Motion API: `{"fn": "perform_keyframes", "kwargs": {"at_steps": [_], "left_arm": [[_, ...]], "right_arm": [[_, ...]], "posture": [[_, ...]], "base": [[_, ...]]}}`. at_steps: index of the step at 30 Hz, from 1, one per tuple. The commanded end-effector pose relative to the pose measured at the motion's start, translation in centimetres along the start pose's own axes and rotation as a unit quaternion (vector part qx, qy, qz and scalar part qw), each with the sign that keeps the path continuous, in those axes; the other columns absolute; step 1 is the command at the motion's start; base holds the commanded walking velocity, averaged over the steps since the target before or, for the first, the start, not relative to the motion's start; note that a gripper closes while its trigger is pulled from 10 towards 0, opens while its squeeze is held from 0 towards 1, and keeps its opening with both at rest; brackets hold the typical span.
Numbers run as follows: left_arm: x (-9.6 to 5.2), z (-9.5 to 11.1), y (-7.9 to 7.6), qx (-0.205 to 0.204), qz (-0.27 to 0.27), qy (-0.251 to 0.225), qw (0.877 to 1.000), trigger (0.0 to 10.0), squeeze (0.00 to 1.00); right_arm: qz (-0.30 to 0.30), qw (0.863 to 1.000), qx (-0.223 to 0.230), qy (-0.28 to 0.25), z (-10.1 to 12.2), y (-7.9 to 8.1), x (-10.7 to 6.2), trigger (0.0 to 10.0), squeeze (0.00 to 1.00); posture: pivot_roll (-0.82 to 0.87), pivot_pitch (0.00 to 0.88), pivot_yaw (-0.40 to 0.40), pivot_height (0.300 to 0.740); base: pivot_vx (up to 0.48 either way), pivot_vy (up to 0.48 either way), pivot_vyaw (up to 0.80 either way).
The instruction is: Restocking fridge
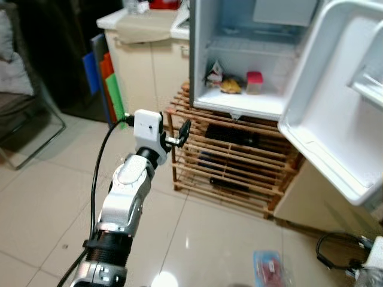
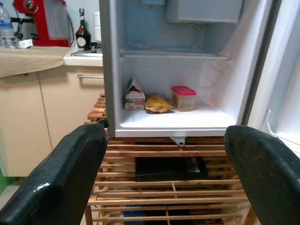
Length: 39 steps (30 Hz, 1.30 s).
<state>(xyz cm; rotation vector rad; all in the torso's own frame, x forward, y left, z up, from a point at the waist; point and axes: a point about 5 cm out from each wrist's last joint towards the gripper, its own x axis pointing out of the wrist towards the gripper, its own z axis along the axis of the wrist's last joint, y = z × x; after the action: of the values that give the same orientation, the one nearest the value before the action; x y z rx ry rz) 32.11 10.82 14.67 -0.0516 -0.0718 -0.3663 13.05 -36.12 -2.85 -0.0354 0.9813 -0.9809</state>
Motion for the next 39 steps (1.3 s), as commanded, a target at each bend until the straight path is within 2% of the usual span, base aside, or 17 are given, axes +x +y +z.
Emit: {"fn": "perform_keyframes", "kwargs": {"at_steps": [1, 5, 10, 17, 21, 23, 24, 25, 26, 28, 29, 30, 31, 33, 35, 37, 39], "left_arm": [[0.3, 0.3, 0.2, 0.007, -0.002, -0.006, 1.000, 10.0, 0.00], [0.5, 0.3, 0.2, 0.009, -0.003, -0.006, 1.000, 10.0, 0.00], [0.7, 0.2, 0.1, 0.012, -0.005, -0.007, 1.000, 10.0, 0.00], [0.8, -0.7, 0.0, 0.036, -0.014, 0.016, 0.999, 10.0, 0.00], [-0.2, -5.7, 0.3, 0.111, -0.046, 0.182, 0.976, 10.0, 0.00], [-0.5, -6.6, 0.4, 0.115, -0.047, 0.211, 0.970, 10.0, 0.00], [-0.9, -7.5, 0.5, 0.117, -0.054, 0.240, 0.962, 10.0, 0.00], [-2.1, -9.4, 0.8, 0.123, -0.075, 0.297, 0.944, 10.0, 0.00], [-2.1, -9.4, 0.8, 0.123, -0.075, 0.297, 0.944, 10.0, 0.00], [-3.6, -11.5, 1.4, 0.147, -0.091, 0.352, 0.920, 10.0, 0.00], [-3.6, -11.5, 1.4, 0.147, -0.091, 0.352, 0.920, 10.0, 0.00], [-4.6, -12.5, 2.0, 0.161, -0.097, 0.382, 0.905, 10.0, 0.00], [-4.8, -12.8, 2.2, 0.163, -0.097, 0.387, 0.902, 10.0, 0.00], [-4.9, -12.9, 2.3, 0.164, -0.097, 0.391, 0.900, 10.0, 0.00], [-4.7, -12.8, 2.3, 0.168, -0.101, 0.389, 0.900, 10.0, 0.00], [-3.7, -11.4, 2.1, 0.163, -0.094, 0.335, 0.923, 10.0, 0.00], [-3.1, -10.6, 2.0, 0.157, -0.091, 0.306, 0.935, 10.0, 0.00]], "right_arm": [[-0.025, 0.999, 0.016, -0.021, 1.2, -1.1, 0.4, 10.0, 0.00], [-0.085, 0.987, -0.003, -0.137, 5.7, -3.7, 0.5, 10.0, 0.00], [-0.091, 0.956, 0.003, -0.280, 11.4, -3.5, -1.4, 10.0, 0.00], [0.001, 0.892, -0.006, -0.452, 17.1, 2.2, -7.1, 10.0, 0.00], [0.265, 0.868, 0.007, -0.421, 16.6, 8.0, -9.8, 10.0, 0.00], [0.316, 0.855, 0.006, -0.412, 16.3, 8.9, -10.6, 10.0, 0.00], [0.370, 0.841, 0.001, -0.394, 15.8, 9.9, -11.5, 10.0, 0.00], [0.476, 0.798, -0.031, -0.369, 14.7, 11.4, -13.9, 10.0, 0.00], [0.476, 0.798, -0.031, -0.369, 14.7, 11.4, -13.9, 10.0, 0.00], [0.608, 0.711, -0.096, -0.340, 12.7, 12.6, -17.8, 10.0, 0.00], [0.608, 0.711, -0.096, -0.340, 12.7, 12.6, -17.8, 10.0, 0.00], [0.672, 0.655, -0.130, -0.320, 11.5, 12.7, -20.0, 10.0, 0.00], [0.679, 0.648, -0.132, -0.319, 11.5, 12.7, -20.2, 10.0, 0.00], [0.674, 0.653, -0.127, -0.320, 11.9, 12.8, -20.0, 10.0, 0.00], [0.636, 0.688, -0.114, -0.330, 13.0, 13.0, -18.9, 10.0, 0.00], [0.531, 0.759, -0.068, -0.371, 15.5, 13.0, -17.5, 10.0, 0.00], [0.497, 0.772, -0.060, -0.391, 16.1, 12.8, -17.3, 10.0, 0.00]], "posture": [[-0.18, 0.011, 0.008, 0.740], [-0.19, 0.004, 0.010, 0.740], [-0.20, 0.000, 0.014, 0.740], [-0.19, 0.001, 0.013, 0.740], [-0.19, 0.006, 0.013, 0.740], [-0.19, 0.006, 0.013, 0.740], [-0.19, 0.007, 0.014, 0.740], [-0.19, 0.007, 0.019, 0.740], [-0.19, 0.007, 0.019, 0.740], [-0.19, 0.007, 0.021, 0.740], [-0.19, 0.007, 0.021, 0.740], [-0.20, 0.007, 0.024, 0.740], [-0.19, 0.006, 0.023, 0.740], [-0.19, 0.006, 0.023, 0.740], [-0.19, 0.006, 0.021, 0.740], [-0.18, 0.007, 0.021, 0.740], [-0.18, 0.007, 0.021, 0.740]], "base": [[0.000, 0.000, 0.00], [0.000, 0.000, 0.00], [0.000, 0.000, 0.00], [0.000, 0.000, 0.00], [0.000, 0.000, 0.00], [0.000, 0.000, 0.00], [0.000, 0.000, 0.00], [0.000, 0.000, 0.00], [0.000, 0.000, 0.00], [0.000, 0.000, 0.00], [0.000, 0.000, 0.00], [0.000, 0.000, 0.00], [0.000, 0.000, 0.00], [0.000, 0.000, 0.00], [0.000, 0.000, 0.00], [0.000, 0.000, 0.00], [0.000, 0.000, 0.00]]}}
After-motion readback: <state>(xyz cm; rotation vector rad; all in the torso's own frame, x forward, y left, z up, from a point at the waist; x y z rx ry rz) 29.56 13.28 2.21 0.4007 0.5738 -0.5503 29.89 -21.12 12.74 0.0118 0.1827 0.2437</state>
